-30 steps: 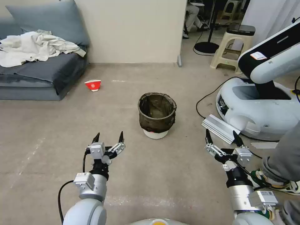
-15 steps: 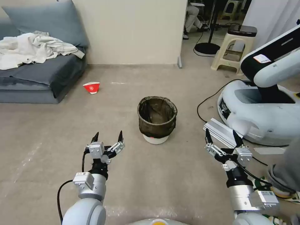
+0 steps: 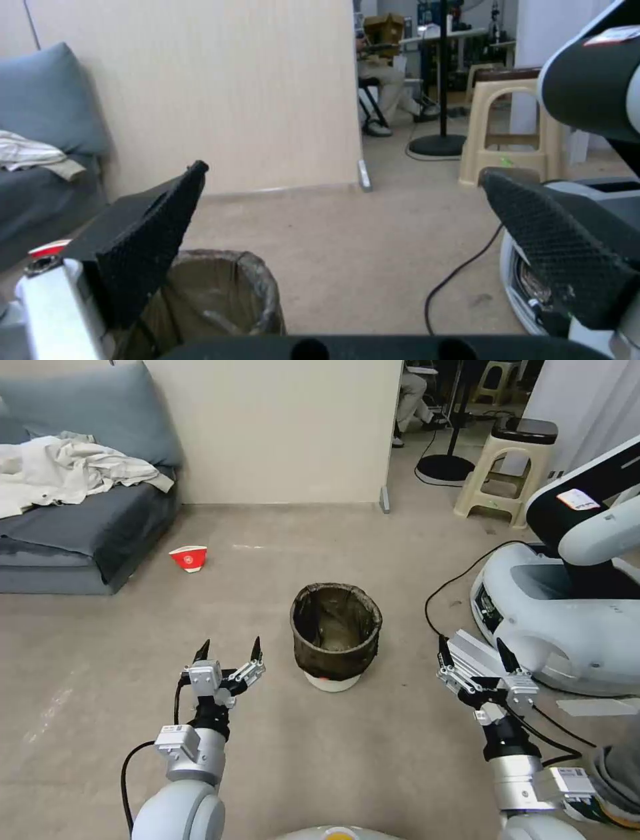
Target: Pick up the trash can from the floor.
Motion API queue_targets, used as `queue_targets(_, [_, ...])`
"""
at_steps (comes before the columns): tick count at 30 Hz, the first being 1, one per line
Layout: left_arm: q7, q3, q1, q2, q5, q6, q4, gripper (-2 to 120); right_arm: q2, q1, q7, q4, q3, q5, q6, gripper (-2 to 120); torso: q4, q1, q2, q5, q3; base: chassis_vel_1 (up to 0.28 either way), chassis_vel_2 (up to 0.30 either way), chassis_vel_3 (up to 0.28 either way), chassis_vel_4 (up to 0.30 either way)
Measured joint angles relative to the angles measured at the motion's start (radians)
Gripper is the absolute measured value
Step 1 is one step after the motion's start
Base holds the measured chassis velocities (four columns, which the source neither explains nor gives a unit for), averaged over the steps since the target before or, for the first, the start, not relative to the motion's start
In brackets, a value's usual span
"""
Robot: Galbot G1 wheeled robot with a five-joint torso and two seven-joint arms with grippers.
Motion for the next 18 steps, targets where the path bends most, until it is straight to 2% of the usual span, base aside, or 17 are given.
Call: queue_targets(18, [0.0,0.002,-0.022,0.039,-0.009,0.007,-0.003,100,-0.025,-0.001,-0.025,-0.016,0.012,0.05,0.001,100,0.0001,0.0,0.0,0.0003,0.0,-0.118,0.117,0.116,-0.126])
